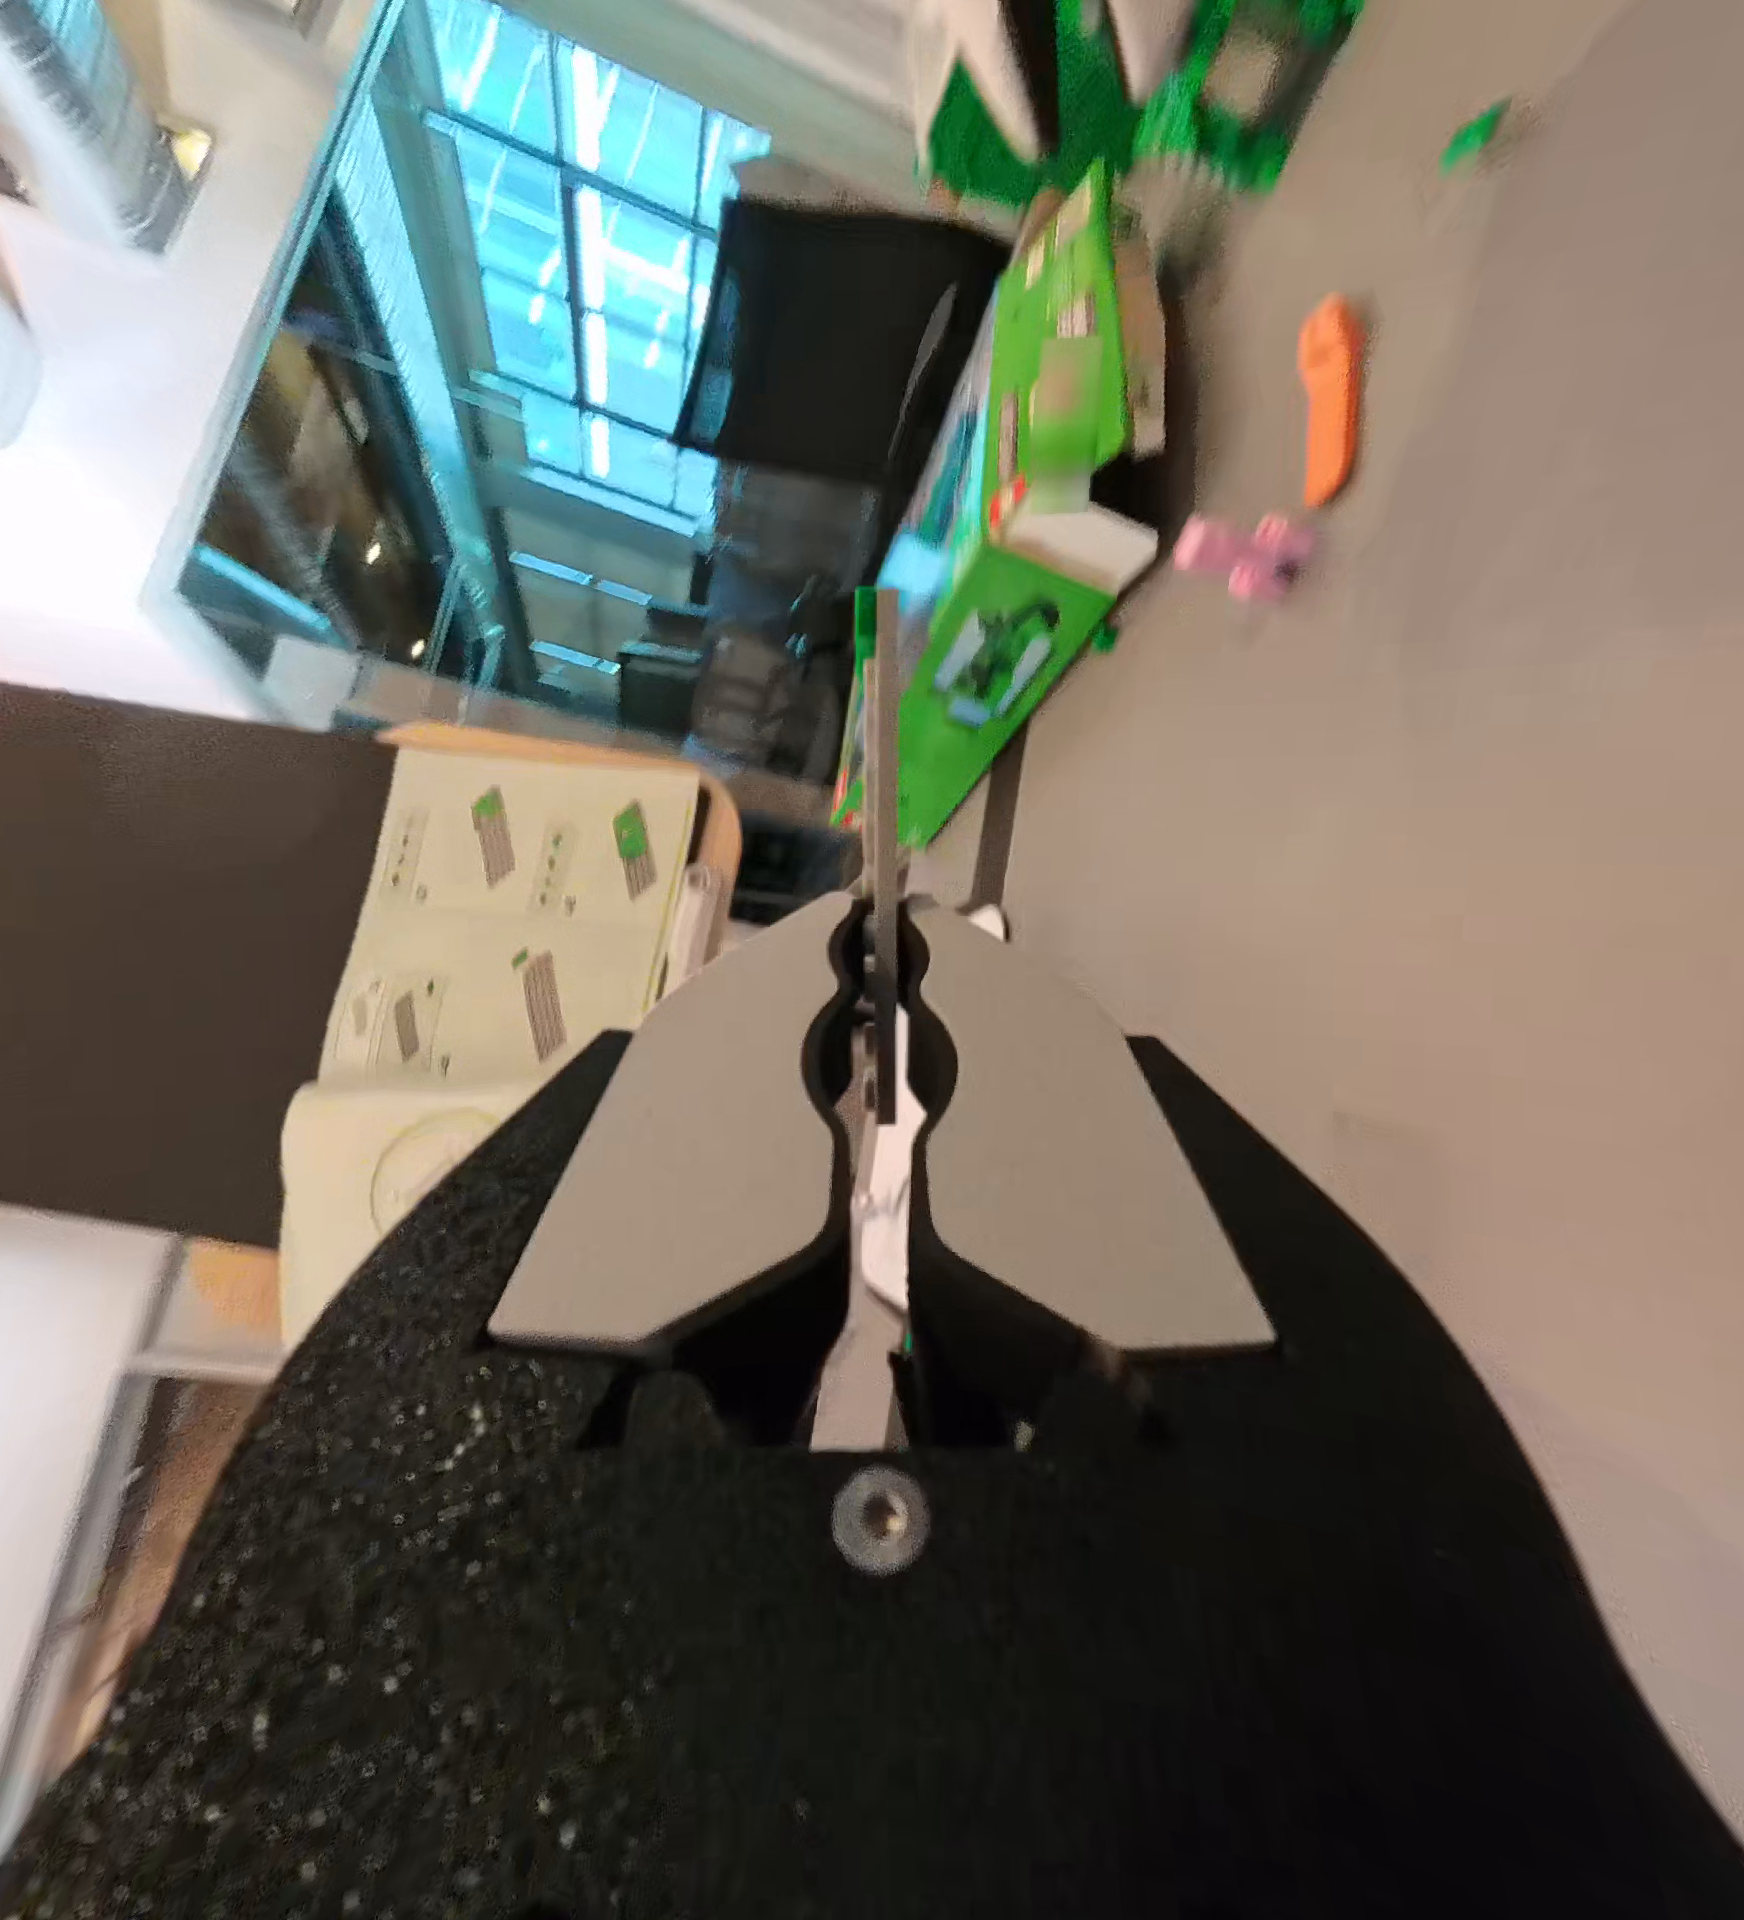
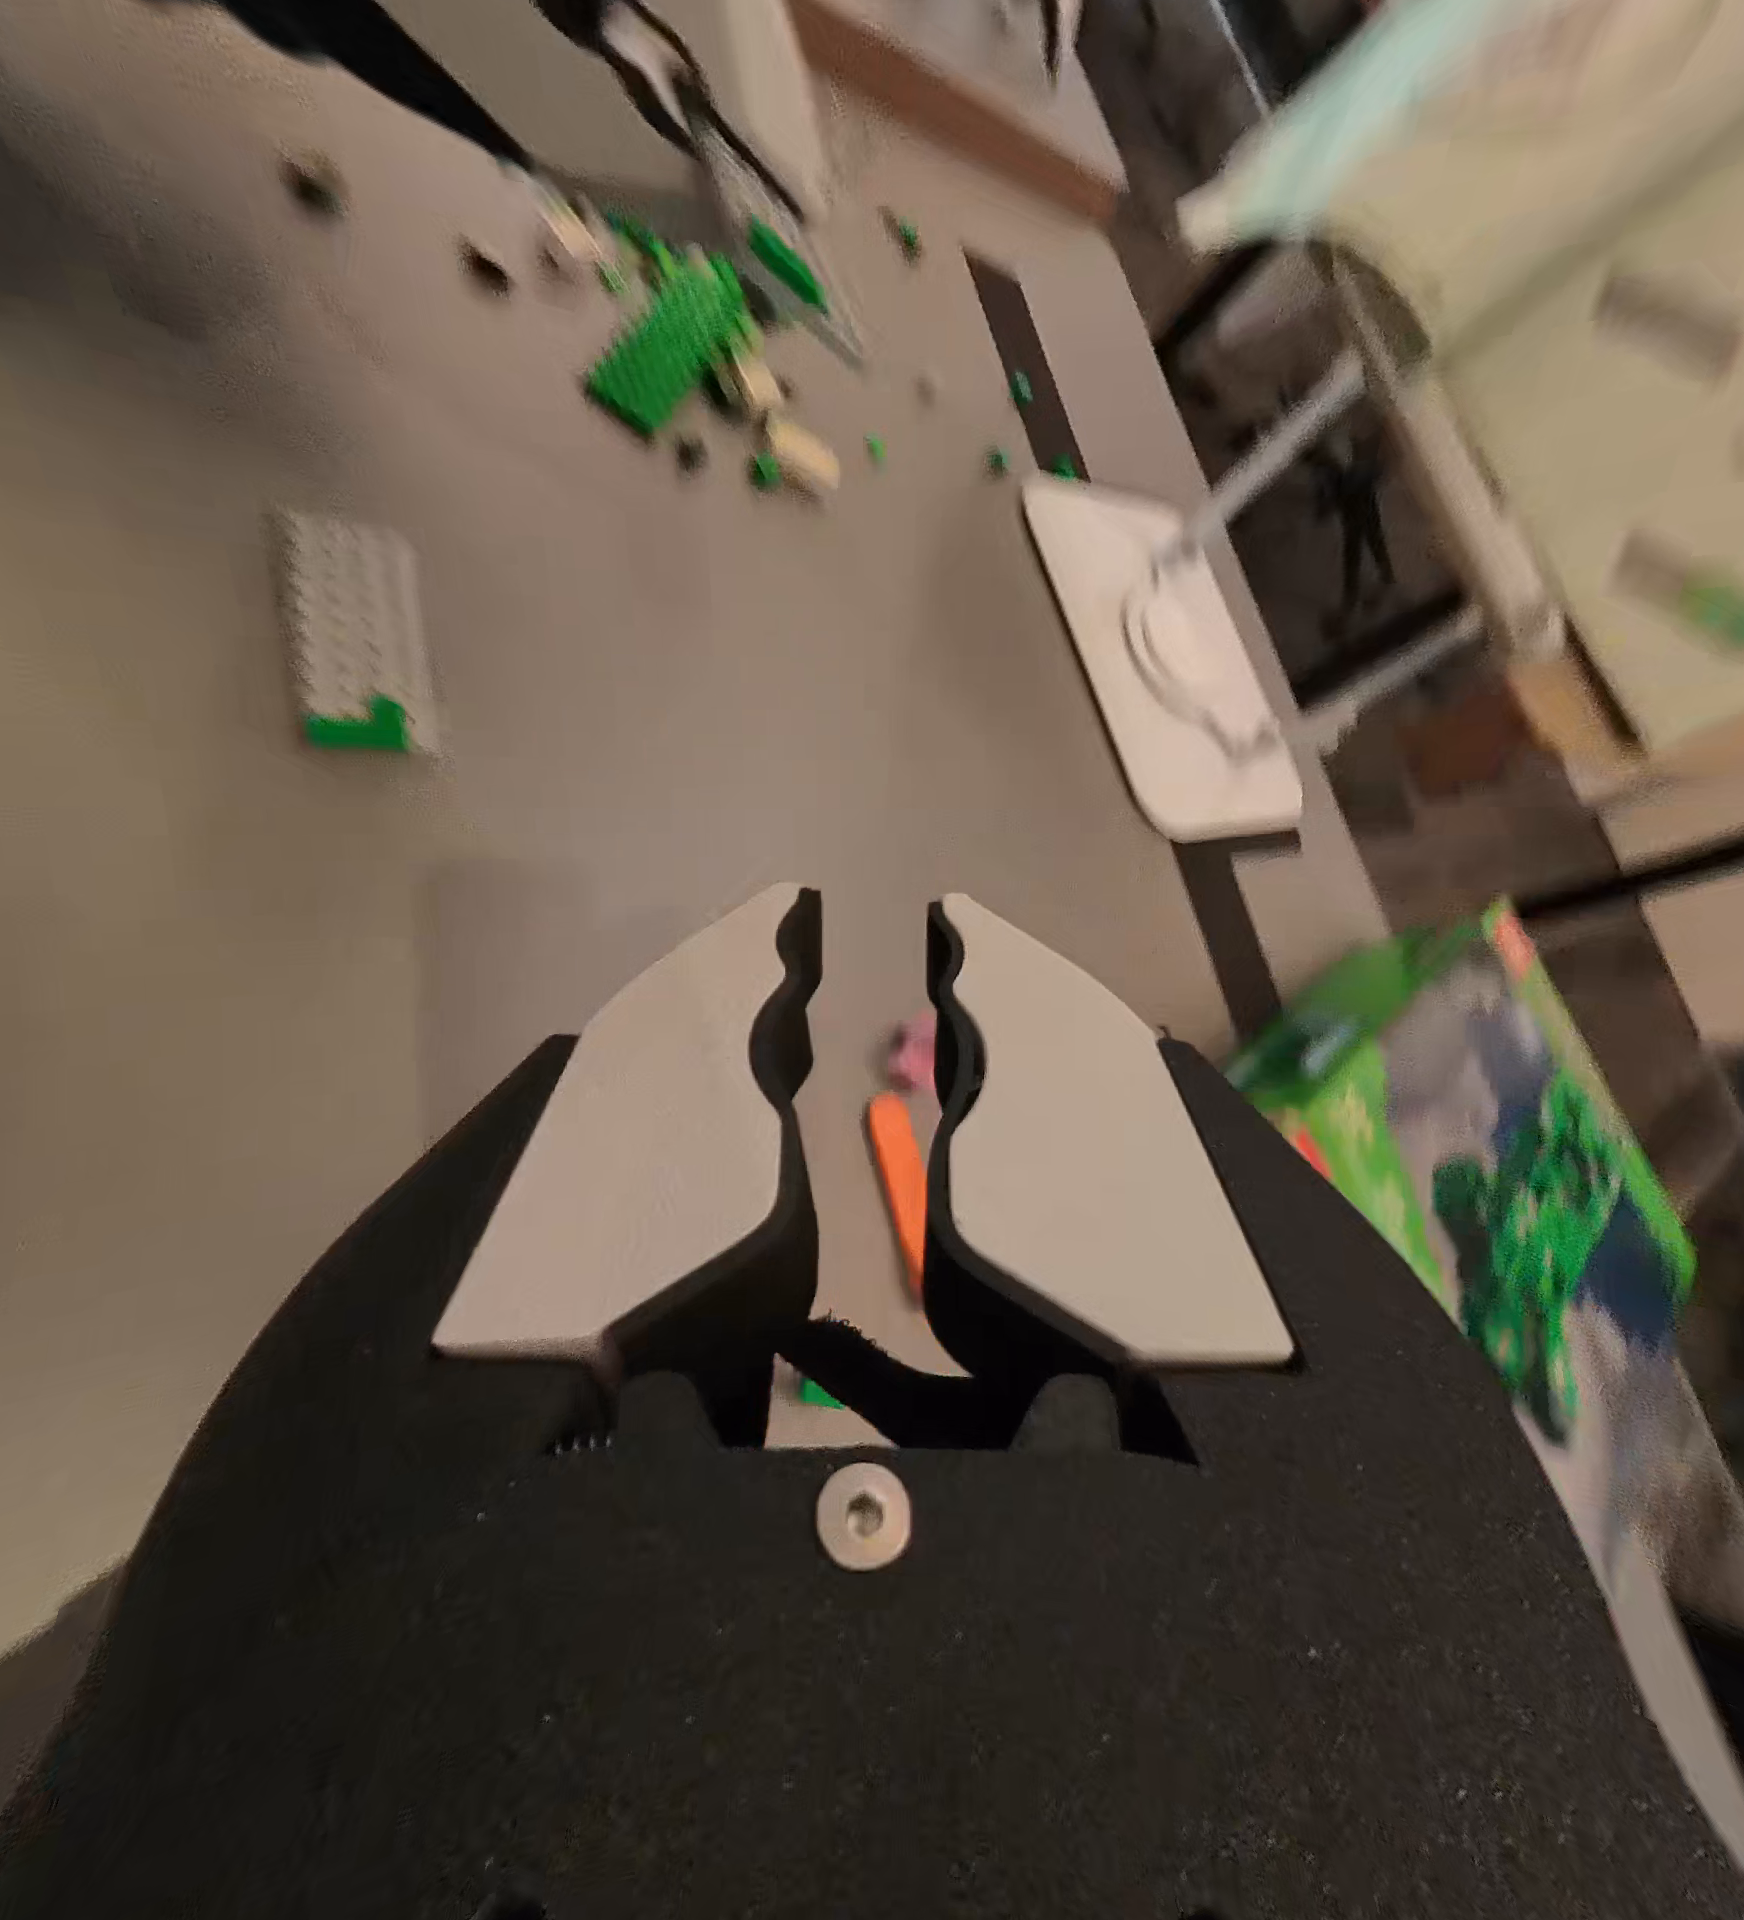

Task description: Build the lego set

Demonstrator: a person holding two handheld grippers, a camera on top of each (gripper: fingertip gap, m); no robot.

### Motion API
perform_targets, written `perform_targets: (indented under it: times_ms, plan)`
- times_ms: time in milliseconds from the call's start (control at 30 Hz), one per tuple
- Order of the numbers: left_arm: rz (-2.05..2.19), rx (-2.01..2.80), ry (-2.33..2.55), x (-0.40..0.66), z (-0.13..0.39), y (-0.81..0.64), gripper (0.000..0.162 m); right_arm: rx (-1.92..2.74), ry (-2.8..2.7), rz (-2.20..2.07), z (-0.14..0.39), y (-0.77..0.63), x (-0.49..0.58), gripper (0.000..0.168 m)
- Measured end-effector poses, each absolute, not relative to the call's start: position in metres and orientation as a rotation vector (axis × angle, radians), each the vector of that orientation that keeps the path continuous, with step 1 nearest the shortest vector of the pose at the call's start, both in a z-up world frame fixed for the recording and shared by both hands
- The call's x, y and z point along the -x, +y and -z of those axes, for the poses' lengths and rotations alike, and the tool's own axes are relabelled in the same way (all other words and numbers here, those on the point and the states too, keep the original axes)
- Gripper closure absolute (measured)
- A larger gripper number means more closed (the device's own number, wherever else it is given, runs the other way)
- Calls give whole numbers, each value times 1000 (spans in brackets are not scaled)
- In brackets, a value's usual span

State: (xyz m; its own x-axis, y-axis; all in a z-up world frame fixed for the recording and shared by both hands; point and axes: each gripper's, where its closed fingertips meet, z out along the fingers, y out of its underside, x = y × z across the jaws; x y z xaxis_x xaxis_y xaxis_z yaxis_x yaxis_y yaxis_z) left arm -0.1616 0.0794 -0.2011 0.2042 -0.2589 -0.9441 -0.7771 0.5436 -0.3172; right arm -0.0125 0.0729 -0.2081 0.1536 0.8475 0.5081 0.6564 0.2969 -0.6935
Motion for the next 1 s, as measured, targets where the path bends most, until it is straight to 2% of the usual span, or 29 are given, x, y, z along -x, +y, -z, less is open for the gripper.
perform_targets:
  times_ms: [33, 233, 400, 533, 600, 733, 833, 1000]
  plan:
    - [-511, 986, 1344, 167, 215, 84, 158, 1482, -1529, -211, 221, 82, -1, 152]
    - [-558, 1012, 1313, 174, 263, 100, 158, 1931, -1229, -75, 288, 118, -107, 154]
    - [-589, 1043, 1337, 179, 277, 106, 158, 2001, -877, 75, 273, 104, -179, 158]
    - [-594, 1006, 1395, 171, 282, 101, 158, 2095, -713, -203, 283, 86, -184, 158]
    - [-600, 972, 1444, 166, 287, 96, 158, 2111, -818, -290, 293, 83, -170, 158]
    - [-546, 930, 1509, 157, 293, 82, 158, 1946, -1419, -166, 302, 81, -154, 158]
    - [-510, 912, 1518, 153, 293, 77, 158, 2049, -1724, -169, 312, 83, -154, 150]
    - [-538, 876, 1541, 150, 294, 75, 158, 2070, -2164, 60, 335, 92, -172, 147]
